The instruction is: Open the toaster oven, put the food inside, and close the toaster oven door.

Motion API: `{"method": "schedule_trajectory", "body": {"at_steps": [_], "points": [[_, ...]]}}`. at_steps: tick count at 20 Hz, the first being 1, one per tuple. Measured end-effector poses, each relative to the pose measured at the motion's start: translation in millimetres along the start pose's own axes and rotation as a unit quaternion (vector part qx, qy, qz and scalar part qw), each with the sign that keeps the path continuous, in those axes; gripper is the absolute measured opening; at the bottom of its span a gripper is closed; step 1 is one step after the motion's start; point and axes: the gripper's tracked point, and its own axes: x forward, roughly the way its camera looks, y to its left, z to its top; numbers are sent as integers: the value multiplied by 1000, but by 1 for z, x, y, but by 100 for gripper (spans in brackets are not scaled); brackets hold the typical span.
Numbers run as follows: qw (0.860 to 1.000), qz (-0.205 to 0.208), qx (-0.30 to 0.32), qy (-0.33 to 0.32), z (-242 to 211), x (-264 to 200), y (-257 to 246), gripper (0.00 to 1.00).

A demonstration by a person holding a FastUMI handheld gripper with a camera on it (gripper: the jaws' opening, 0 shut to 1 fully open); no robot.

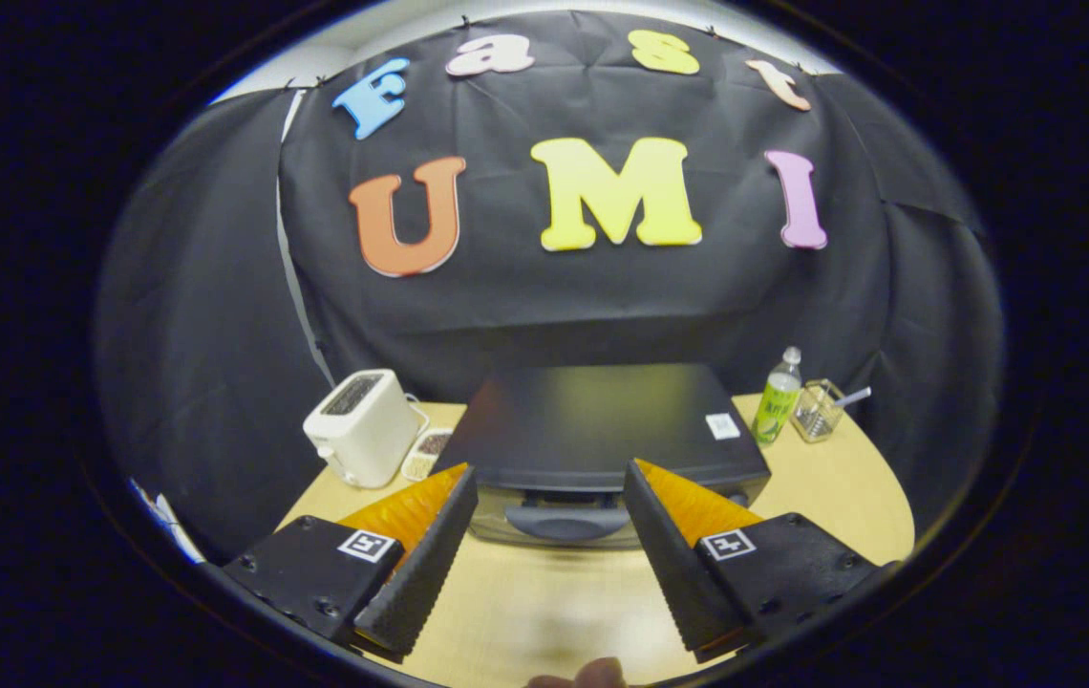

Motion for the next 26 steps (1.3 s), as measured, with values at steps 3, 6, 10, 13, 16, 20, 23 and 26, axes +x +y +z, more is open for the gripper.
{"method": "schedule_trajectory", "body": {"at_steps": [3,6,10,13,16,20,23,26], "points": [[999,0,12,-39,52,-30,2,100],[998,-3,2,-69,99,-55,1,100],[994,-5,-11,-111,143,-85,5,100],[992,-3,-17,-129,161,-103,8,100],[989,-3,-26,-146,167,-118,12,100],[989,1,-24,-145,163,-126,19,100],[990,4,-22,-139,160,-127,23,100],[990,7,-21,-137,160,-128,25,100]]}}
